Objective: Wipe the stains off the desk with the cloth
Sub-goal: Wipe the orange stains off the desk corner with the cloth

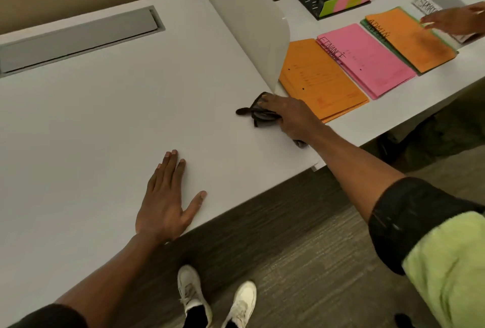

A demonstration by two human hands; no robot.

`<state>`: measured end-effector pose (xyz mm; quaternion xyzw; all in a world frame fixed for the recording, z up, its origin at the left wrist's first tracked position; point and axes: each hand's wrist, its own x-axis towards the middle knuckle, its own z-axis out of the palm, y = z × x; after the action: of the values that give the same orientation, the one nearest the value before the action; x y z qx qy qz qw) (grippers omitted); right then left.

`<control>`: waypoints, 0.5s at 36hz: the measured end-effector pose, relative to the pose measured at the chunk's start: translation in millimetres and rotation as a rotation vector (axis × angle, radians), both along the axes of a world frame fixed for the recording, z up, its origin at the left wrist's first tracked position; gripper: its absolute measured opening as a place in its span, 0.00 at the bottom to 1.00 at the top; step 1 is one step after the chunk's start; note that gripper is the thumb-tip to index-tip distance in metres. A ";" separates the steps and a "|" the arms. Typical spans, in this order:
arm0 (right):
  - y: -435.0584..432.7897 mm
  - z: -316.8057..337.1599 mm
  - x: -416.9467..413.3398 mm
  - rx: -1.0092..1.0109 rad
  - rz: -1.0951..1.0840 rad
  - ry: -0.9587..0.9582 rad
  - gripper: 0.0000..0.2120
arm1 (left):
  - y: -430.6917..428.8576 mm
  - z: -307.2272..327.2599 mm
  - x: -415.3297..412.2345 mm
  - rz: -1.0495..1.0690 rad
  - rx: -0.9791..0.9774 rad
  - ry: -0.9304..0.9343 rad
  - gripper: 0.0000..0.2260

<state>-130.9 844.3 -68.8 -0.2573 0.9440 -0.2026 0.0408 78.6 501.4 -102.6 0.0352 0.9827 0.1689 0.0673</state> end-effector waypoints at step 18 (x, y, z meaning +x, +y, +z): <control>31.9 8.9 202.6 -0.069 -0.222 -0.087 0.41 | 0.2 -0.9 0.3 -0.008 -0.004 0.011 0.42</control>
<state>71.7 876.2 -59.9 -0.1433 0.9565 -0.2490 0.0501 79.0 501.6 -103.4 0.0400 0.9833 0.1664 0.0624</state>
